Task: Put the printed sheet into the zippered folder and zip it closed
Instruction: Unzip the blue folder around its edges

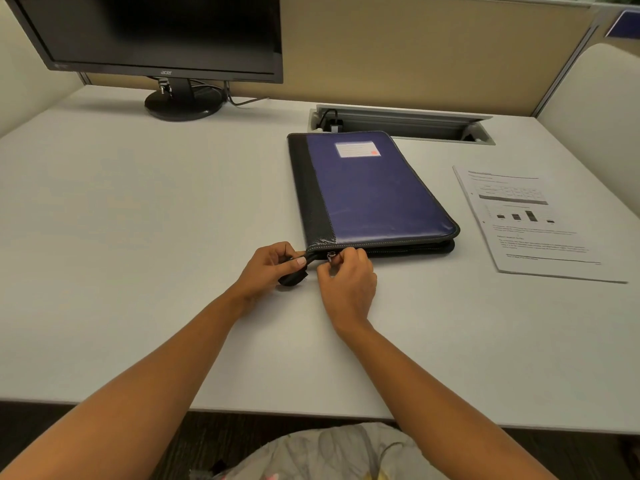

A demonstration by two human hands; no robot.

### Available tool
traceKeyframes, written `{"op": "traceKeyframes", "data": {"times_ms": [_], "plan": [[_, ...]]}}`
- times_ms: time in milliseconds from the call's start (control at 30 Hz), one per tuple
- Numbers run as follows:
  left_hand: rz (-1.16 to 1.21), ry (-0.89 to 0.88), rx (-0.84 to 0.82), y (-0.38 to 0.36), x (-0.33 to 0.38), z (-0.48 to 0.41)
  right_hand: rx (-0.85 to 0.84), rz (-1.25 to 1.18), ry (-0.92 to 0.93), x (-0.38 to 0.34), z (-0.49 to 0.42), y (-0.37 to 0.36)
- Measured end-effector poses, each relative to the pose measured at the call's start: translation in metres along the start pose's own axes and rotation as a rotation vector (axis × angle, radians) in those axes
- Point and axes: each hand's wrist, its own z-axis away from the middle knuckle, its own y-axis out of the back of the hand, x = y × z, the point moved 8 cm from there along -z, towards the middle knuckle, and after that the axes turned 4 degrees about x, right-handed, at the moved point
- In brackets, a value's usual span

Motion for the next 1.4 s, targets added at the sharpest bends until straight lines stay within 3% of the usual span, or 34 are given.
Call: {"op": "traceKeyframes", "data": {"times_ms": [300,467,900,1267,1400], "plan": [[0.070,-0.005,-0.026,-0.004,0.003,0.001,0.079,-0.051,0.103,-0.003,-0.004,0.016],[0.019,-0.015,0.026,-0.002,0.000,0.000,-0.002,-0.049,0.251,-0.003,-0.005,0.018],[-0.318,-0.211,0.224,0.002,0.005,0.000,0.023,-0.112,0.002,0.034,-0.021,0.030],[-0.376,-0.187,0.123,-0.007,0.005,0.000,-0.172,-0.260,0.149,-0.001,0.002,0.006],[-0.278,-0.163,0.075,-0.009,0.003,-0.001,-0.221,-0.296,0.184,-0.009,0.008,-0.002]]}}
